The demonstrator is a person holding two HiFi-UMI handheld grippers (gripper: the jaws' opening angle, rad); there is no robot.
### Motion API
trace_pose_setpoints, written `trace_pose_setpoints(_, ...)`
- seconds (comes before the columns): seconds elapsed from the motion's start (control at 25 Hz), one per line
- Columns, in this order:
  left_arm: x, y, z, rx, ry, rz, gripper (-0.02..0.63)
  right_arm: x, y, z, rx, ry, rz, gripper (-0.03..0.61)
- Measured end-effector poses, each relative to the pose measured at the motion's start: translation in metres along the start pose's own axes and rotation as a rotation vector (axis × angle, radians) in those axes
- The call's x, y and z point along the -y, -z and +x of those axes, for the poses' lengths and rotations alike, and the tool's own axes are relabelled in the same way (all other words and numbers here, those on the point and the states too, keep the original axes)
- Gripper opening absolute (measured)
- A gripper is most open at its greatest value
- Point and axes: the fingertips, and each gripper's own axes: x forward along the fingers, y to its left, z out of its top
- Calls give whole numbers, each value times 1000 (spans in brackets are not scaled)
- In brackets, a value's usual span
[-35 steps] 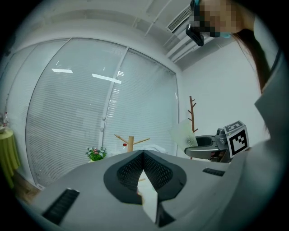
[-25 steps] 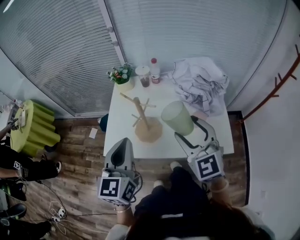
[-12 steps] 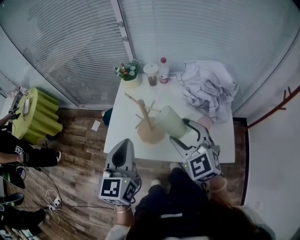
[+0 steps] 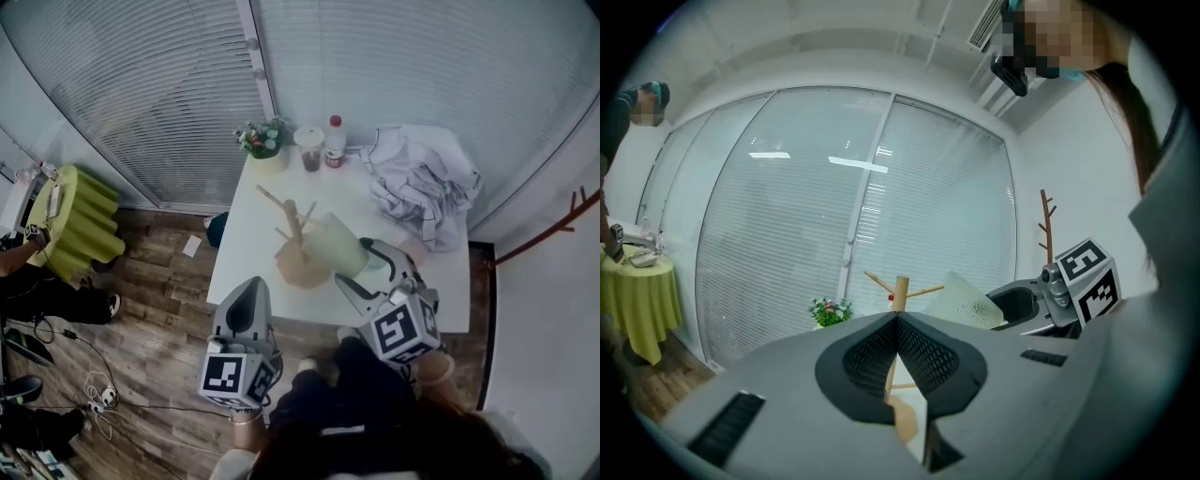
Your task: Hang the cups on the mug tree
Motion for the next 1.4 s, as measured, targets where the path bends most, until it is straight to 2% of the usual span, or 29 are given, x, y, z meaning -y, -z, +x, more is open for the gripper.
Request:
trace_pose_setpoints(0.8,-16,11,-5,-21,-42,-23,0,6,-8,7,-47,-40,27,284)
trace_pose_setpoints(1.4,-21,11,-5,-15,-68,-44,0,15,-21,18,-11,-49,42,285)
